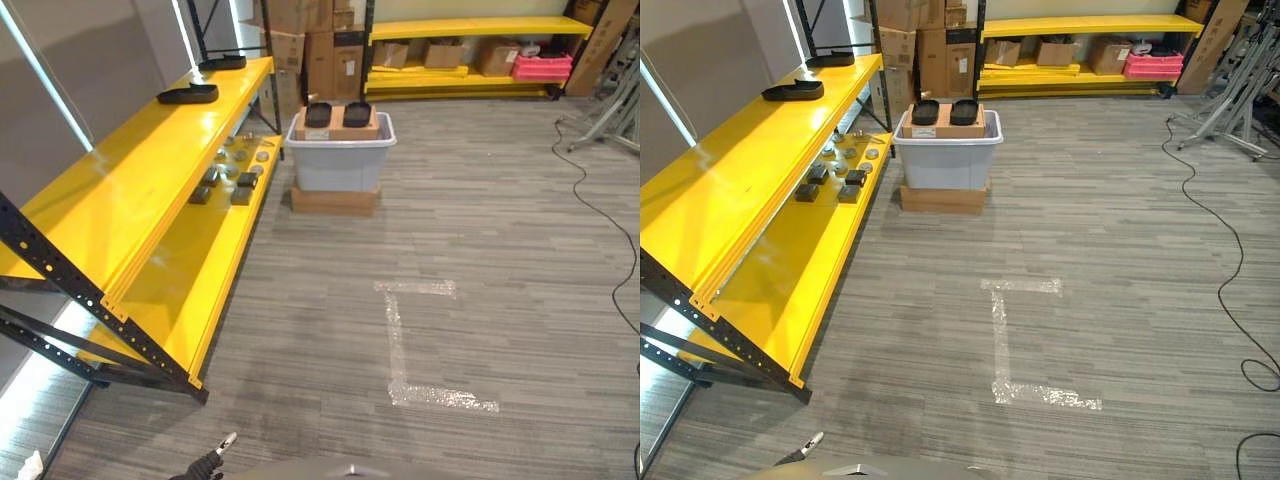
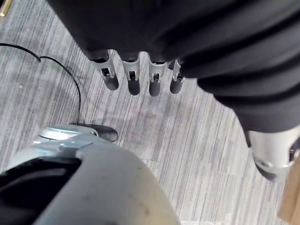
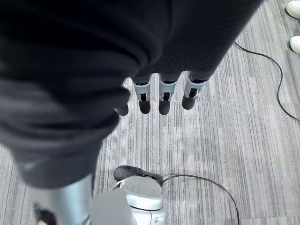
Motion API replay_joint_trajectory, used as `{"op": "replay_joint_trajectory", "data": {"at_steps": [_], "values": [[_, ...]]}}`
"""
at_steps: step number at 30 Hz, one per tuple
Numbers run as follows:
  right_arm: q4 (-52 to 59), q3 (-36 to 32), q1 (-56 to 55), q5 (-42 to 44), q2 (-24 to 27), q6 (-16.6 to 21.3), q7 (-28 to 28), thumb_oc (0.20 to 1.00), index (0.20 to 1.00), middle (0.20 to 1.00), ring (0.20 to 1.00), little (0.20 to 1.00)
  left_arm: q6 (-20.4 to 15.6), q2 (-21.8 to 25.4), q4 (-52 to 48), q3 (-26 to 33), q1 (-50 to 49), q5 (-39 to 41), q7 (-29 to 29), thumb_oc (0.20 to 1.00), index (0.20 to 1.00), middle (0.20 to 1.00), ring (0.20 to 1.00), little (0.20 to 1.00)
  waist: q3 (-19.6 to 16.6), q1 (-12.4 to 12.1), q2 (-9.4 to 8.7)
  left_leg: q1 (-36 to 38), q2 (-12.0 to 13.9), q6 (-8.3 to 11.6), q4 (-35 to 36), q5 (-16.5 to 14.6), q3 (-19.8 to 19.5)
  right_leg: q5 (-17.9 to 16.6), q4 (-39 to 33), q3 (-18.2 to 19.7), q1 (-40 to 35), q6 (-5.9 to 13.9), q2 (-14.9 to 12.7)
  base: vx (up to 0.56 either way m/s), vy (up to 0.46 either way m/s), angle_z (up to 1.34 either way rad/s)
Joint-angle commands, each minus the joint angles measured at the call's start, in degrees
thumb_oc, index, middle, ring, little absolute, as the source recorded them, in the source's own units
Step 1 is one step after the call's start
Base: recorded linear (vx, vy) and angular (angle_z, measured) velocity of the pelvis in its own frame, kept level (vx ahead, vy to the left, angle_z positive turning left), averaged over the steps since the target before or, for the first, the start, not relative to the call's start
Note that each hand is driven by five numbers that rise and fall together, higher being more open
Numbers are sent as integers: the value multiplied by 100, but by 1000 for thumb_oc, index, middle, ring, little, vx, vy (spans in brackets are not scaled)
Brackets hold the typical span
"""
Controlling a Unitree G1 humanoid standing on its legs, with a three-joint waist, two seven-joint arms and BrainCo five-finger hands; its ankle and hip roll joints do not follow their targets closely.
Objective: Move parts from the plastic box to the shelf.
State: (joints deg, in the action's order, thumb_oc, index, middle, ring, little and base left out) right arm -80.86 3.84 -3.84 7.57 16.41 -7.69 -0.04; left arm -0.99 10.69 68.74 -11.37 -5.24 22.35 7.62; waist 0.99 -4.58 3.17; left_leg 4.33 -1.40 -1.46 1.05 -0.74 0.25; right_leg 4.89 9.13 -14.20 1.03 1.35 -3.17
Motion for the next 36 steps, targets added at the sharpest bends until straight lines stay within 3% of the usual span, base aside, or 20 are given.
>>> {"op": "replay_joint_trajectory", "data": {"at_steps": [1, 17, 28, 31, 36], "values": [[-394, 76, 257, 172, -85, -38, -121, 1000, 1000, 1000, 1000, 1000, 69, 58, 276, 229, 313, -196, -258, 1000, 1000, 1000, 1000, 1000, 59, -60, -251, -12, -56, 195, 238, -34, 214, -721, -1335, 86, -689, 671, -254, 0, 0, 0], [-341, 182, 263, 62, -117, -15, -182, 1000, 1000, 1000, 1000, 1000, 424, 33, 425, 165, 385, -381, -534, 1000, 1000, 1000, 1000, 1000, 68, 9, -236, 28, -53, 196, 245, -49, 272, -712, -1313, 119, -692, 673, -263, 0, 0, 0], [-343, 167, 279, 296, -116, 316, -285, 1000, 1000, 1000, 1000, 1000, 197, 13, 371, 176, 413, -204, -566, 1000, 1000, 1000, 1000, 1000, 83, 0, -247, 16, -51, 189, 188, -74, 284, -731, -1310, 137, -693, 681, -286, 3, 0, 0], [-254, 2, 346, 731, -50, 706, -255, 1000, 1000, 1000, 1000, 1000, -47, 22, 262, 207, 473, 96, -504, 1000, 1000, 1000, 1000, 1000, 52, 1, -249, 58, -67, 179, 212, -79, 277, -737, -1308, 148, -718, 694, -294, 46, 9, -2], [-115, -146, 456, 1064, 49, 698, -147, 1000, 1000, 1000, 1000, 1000, -58, 67, 126, 211, 545, 250, -516, 1000, 1000, 1000, 1000, 1000, 34, -21, -280, 24, -97, 147, 52, -157, 252, -733, -1257, 216, -714, 701, -323, 75, 36, -5]]}}
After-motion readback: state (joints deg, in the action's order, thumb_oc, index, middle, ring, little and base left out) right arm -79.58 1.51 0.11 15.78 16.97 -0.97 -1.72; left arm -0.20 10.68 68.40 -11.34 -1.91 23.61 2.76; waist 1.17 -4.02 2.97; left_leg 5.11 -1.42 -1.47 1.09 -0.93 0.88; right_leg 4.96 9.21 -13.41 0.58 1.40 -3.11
